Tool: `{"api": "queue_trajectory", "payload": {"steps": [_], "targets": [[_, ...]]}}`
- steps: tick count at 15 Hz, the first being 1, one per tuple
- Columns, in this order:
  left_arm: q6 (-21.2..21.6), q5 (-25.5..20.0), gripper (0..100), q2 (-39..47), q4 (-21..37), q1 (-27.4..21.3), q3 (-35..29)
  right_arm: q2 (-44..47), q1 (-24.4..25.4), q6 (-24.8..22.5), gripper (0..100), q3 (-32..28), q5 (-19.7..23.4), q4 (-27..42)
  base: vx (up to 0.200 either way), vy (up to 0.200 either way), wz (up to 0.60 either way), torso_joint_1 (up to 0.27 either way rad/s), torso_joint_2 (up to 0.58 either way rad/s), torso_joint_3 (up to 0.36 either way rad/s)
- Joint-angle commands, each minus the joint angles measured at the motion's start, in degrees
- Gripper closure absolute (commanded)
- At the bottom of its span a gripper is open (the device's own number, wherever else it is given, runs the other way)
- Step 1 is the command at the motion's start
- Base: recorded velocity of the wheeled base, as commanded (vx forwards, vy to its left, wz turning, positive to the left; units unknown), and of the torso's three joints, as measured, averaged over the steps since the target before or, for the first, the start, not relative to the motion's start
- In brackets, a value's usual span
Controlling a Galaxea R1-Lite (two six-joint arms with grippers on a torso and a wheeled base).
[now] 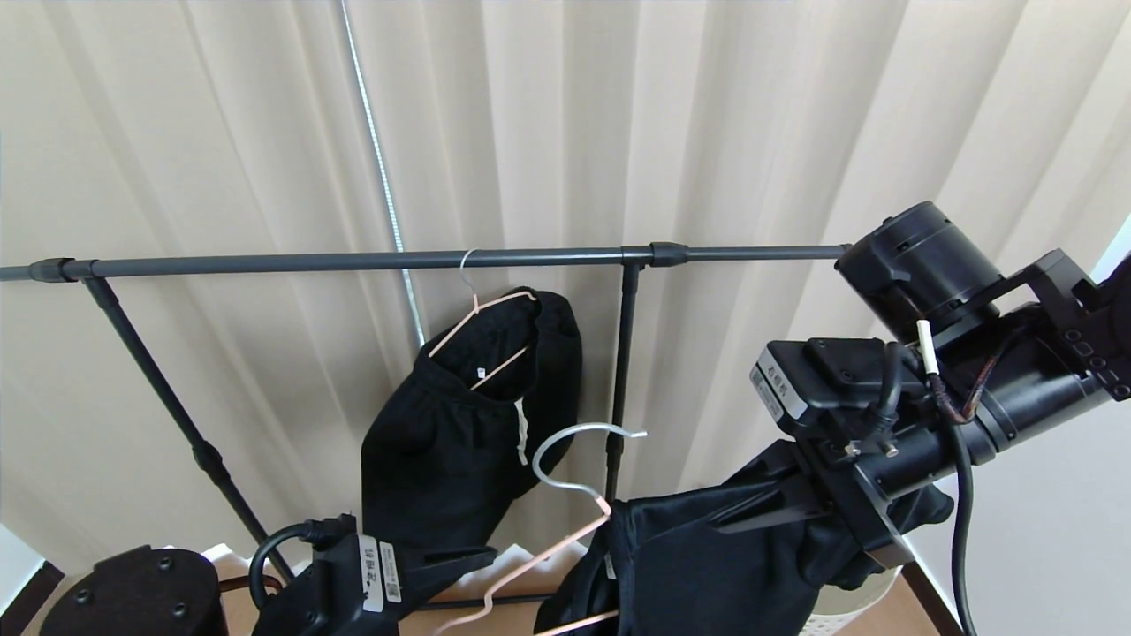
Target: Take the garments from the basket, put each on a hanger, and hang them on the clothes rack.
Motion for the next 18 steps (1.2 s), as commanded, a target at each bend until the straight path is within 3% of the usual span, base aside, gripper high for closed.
{"api": "queue_trajectory", "payload": {"steps": [1, 3, 6, 10, 12, 14, 16, 18], "targets": [[-0.07, -0.01, 0, -0.06, -0.04, 0.60, -0.08, -0.35, -0.10, -0.02, 100, -0.01, -0.06, -0.02, 0.000, 0.000, 0.00, 0.000, 0.00, 0.000], [-0.51, -0.01, 0, -0.15, -0.30, 2.62, 0.00, -0.44, -0.19, -0.02, 100, -0.45, -1.29, -0.11, 0.000, 0.000, 0.00, 0.000, 0.00, 0.000], [-4.46, 0.25, 0, -0.42, -5.31, 5.61, 0.71, -0.35, -0.19, 0.85, 100, -2.56, -7.27, -0.20, 0.000, 0.000, 0.00, 0.000, 0.00, 0.000], [-16.24, 0.69, 0, -0.24, -6.19, 9.47, 0.71, -0.79, 0.07, 6.30, 100, -4.05, -16.15, -5.12, 0.000, 0.000, 0.00, 0.000, 0.00, 0.000], [-18.97, 1.84, 0, 0.46, -5.93, 9.91, 0.71, -0.88, 0.34, 8.24, 100, -4.05, -20.45, -7.05, 0.000, 0.000, 0.00, 0.000, 0.00, 0.000], [-20.46, 8.08, 0, 4.51, -5.75, 9.21, -0.61, -2.02, 2.98, 13.42, 100, -3.97, -24.85, -10.65, 0.000, 0.000, 0.00, 0.000, 0.00, 0.000], [-20.64, 9.31, 0, 6.88, -5.75, 8.51, -0.96, -2.55, 4.56, 16.76, 100, -3.88, -29.42, -12.59, 0.000, 0.000, 0.00, 0.000, 0.00, 0.000], [-21.69, 14.67, 0, 10.92, -5.58, 7.19, -4.65, -3.78, 5.17, 18.43, 100, -3.17, -30.74, -13.38, 0.000, 0.000, 0.00, 0.000, 0.00, 0.000]]}}
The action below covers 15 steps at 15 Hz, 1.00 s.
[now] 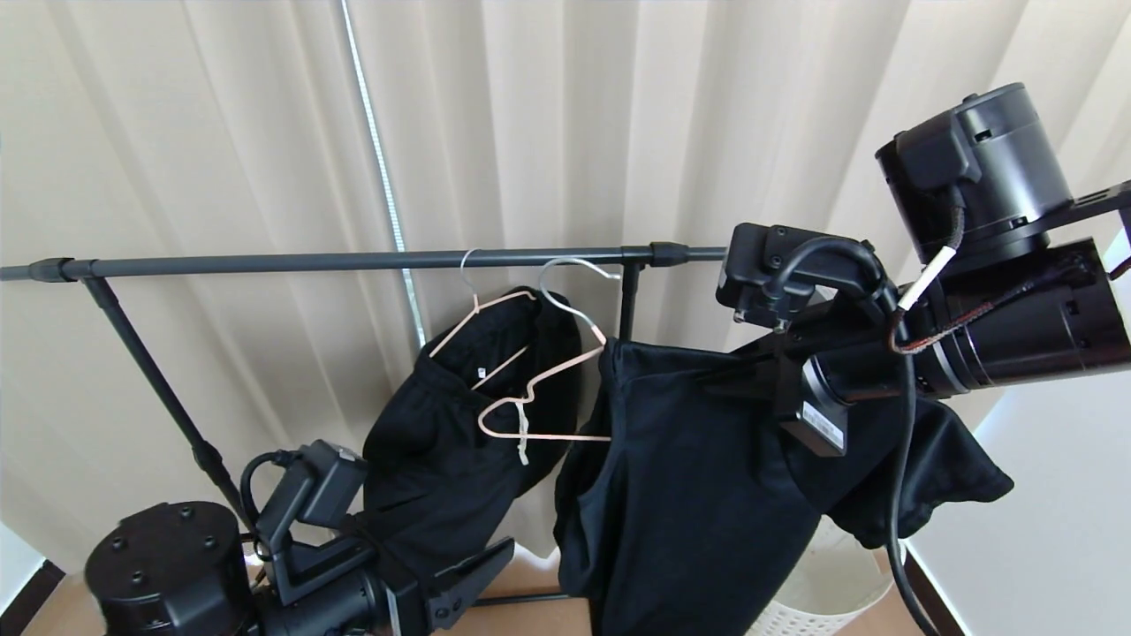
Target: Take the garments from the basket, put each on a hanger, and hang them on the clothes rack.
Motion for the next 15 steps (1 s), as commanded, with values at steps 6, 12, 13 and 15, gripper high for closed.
{"api": "queue_trajectory", "payload": {"steps": [6, 12, 13, 15], "targets": [[-0.89, 9.40, 0, 6.89, 9.32, -5.85, -15.13, -3.36, 0.49, 1.09, 100, 3.29, -0.09, -0.54, 0.000, 0.000, 0.00, 0.000, 0.00, 0.000], [-0.89, 10.54, 0, 7.15, 11.43, -9.37, -18.20, -4.85, 0.49, 1.27, 100, 6.63, -0.18, -3.79, 0.000, 0.000, 0.00, 0.000, 0.00, 0.000], [-0.80, 11.50, 0, 7.50, 12.49, -9.63, -18.99, -5.03, 0.58, 1.27, 100, 6.63, -0.09, -3.79, 0.000, 0.000, 0.00, 0.000, 0.00, 0.000], [-0.80, 12.65, 0, 8.21, 13.81, -10.24, -20.58, -5.56, 1.90, 2.58, 100, 6.71, -0.09, -3.79, 0.000, 0.000, 0.00, 0.000, 0.00, 0.000]]}}
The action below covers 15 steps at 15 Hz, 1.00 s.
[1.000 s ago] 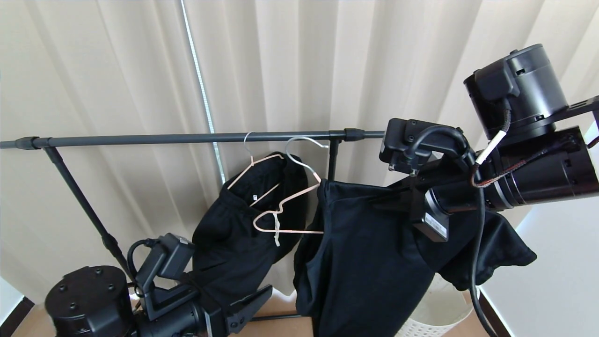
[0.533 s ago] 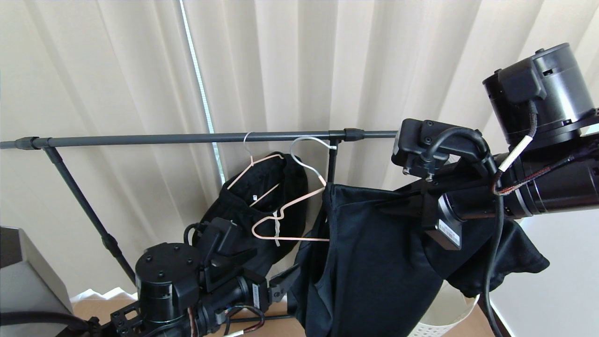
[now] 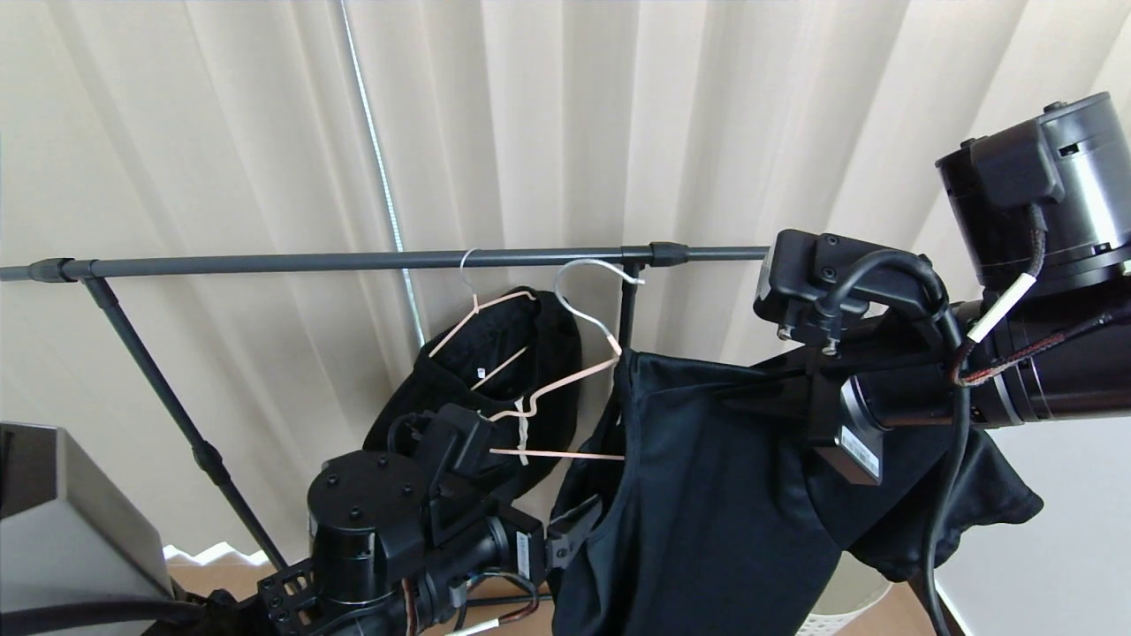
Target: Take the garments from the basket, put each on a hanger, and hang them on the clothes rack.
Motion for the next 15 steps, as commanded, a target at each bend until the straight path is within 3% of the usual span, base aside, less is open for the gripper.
{"api": "queue_trajectory", "payload": {"steps": [1, 3, 15], "targets": [[-0.01, 0.44, 0, 0.86, 0.42, -0.78, -1.32, -0.60, 0.92, 1.00, 100, 0.11, -0.01, 0.03, 0.000, 0.000, 0.00, 0.000, 0.00, 0.000], [0.17, 1.75, 0, 2.62, 0.60, -2.01, -2.20, -1.30, 2.59, 3.64, 100, 0.11, -0.01, 0.12, 0.000, 0.000, 0.00, 0.000, 0.00, 0.000], [0.26, 6.06, 0, 5.61, 0.42, -2.01, -1.85, -4.20, 2.50, 3.91, 100, 0.19, 0.08, 0.12, 0.000, 0.000, 0.00, 0.000, 0.00, 0.000]]}}
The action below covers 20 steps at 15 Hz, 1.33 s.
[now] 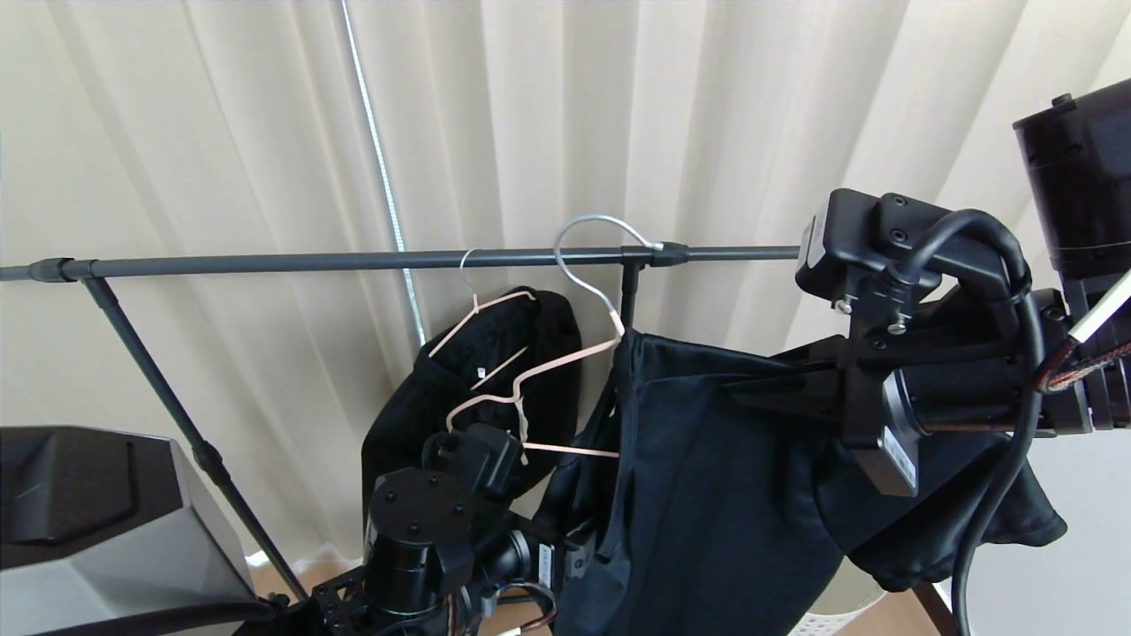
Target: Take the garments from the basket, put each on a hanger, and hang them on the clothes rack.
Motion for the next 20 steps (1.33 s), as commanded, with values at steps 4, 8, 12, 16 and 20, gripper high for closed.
{"api": "queue_trajectory", "payload": {"steps": [4, 8, 12, 16, 20], "targets": [[-0.04, 1.13, 100, -1.18, -0.26, 0.58, 0.82, -1.11, -3.09, 1.55, 100, 1.48, 0.19, -0.19, 0.000, 0.000, 0.00, 0.000, 0.00, 0.000], [0.58, 1.13, 100, -5.57, -0.17, 1.90, 2.67, -1.81, -6.69, 1.64, 100, 3.59, 0.46, -0.19, 0.000, 0.000, 0.00, 0.000, 0.00, 0.000], [0.93, 1.04, 100, -7.16, -0.26, 4.44, 5.04, -4.36, -9.33, 2.78, 100, 8.95, 2.04, -5.29, 0.000, 0.000, 0.00, 0.000, 0.00, 0.000], [0.93, 1.04, 100, -6.89, -0.26, 5.68, 5.04, -7.62, -9.68, 3.31, 100, 11.85, 3.18, -5.90, 0.000, 0.000, 0.00, 0.000, 0.00, 0.000], [0.93, 1.04, 100, -6.72, -0.26, 7.87, 4.86, -10.69, -11.61, 3.40, 100, 14.13, 5.56, -5.90, 0.000, 0.000, 0.00, 0.000, 0.00, 0.000]]}}
